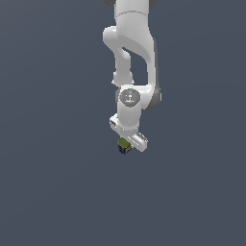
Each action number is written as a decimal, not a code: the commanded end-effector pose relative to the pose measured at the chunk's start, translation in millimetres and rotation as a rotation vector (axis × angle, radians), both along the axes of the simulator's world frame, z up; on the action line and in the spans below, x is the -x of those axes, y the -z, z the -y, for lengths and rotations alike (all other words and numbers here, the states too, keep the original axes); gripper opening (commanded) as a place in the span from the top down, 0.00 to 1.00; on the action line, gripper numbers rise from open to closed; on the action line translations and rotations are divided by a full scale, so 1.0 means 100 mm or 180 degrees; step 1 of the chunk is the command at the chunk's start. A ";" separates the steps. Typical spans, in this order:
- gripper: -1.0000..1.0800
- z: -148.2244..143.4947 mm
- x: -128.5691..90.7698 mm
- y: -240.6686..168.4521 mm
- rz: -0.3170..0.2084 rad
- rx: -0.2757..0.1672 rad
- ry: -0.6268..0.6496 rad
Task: Pick up the object and move it to a goal position.
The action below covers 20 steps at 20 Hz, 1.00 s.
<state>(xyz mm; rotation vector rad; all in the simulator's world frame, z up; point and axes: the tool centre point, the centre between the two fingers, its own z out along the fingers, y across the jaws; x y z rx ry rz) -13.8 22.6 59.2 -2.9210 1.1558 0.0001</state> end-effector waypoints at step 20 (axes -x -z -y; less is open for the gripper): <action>1.00 0.01 0.06 -0.46 0.0001 -0.0002 0.0002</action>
